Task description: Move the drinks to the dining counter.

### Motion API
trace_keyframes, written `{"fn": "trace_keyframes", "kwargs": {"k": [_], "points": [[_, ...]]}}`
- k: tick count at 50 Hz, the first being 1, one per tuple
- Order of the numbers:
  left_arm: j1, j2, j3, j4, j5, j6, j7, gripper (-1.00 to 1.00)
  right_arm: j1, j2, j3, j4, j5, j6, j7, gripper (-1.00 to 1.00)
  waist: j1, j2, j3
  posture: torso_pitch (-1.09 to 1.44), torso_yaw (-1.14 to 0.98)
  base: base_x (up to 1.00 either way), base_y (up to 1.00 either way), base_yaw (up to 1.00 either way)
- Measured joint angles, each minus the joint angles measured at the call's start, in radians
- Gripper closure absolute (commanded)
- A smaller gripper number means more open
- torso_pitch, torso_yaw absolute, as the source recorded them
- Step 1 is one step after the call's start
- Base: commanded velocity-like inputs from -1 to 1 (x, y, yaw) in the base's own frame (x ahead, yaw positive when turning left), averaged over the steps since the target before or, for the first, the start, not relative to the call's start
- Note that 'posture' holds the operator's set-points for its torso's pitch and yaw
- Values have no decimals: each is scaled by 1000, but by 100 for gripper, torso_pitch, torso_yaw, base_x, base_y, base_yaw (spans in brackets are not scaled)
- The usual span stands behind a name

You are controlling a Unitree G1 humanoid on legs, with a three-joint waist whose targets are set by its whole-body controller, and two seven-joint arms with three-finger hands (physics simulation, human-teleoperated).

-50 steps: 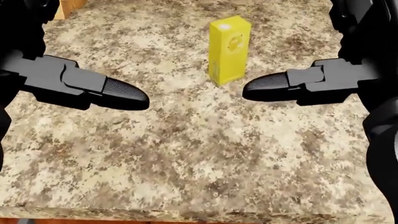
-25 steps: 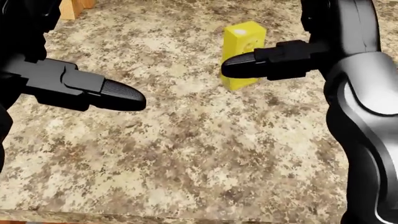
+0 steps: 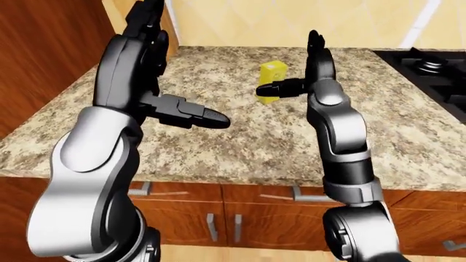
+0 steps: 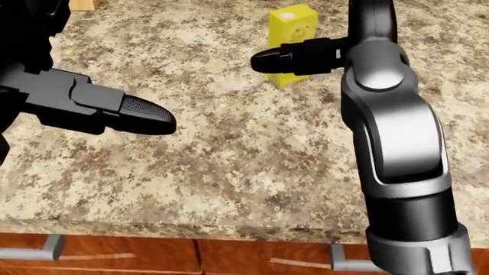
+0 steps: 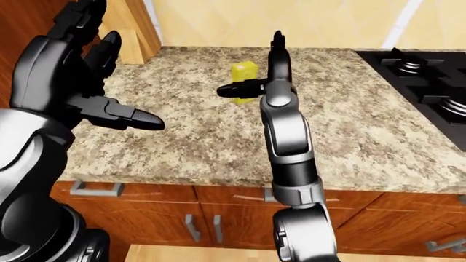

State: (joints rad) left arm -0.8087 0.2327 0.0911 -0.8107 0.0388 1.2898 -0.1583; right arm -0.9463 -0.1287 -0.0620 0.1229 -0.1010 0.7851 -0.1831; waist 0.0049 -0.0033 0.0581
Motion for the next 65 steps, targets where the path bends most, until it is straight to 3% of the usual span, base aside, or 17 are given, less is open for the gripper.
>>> {"fn": "trace_keyframes", "kwargs": {"k": [12,29,46,53,61,65], "points": [[9,1,1,23,-5,-21,-1,-100,-152,8,-19,454,29,-243,-99,-100,-1,7,-4,0,0,0,0,0],[15,5,9,22,-15,-27,0,-100,-239,17,-5,671,65,-360,-136,-100,-1,5,-11,0,0,0,0,0],[20,14,17,18,-25,-28,4,-100,-239,15,-13,807,68,-442,-145,-100,0,4,-9,0,0,0,0,0],[13,16,18,16,-28,-24,6,-100,-239,12,-13,816,69,-453,-144,-75,1,2,-9,0,0,0,0,0],[8,17,18,13,-30,-16,8,-100,-228,12,-11,819,67,-458,-142,-9,1,1,-8,0,0,0,0,0],[5,18,17,11,-31,-14,8,-100,-228,11,-12,819,66,-456,-140,0,2,1,-7,0,0,0,0,0]]}}
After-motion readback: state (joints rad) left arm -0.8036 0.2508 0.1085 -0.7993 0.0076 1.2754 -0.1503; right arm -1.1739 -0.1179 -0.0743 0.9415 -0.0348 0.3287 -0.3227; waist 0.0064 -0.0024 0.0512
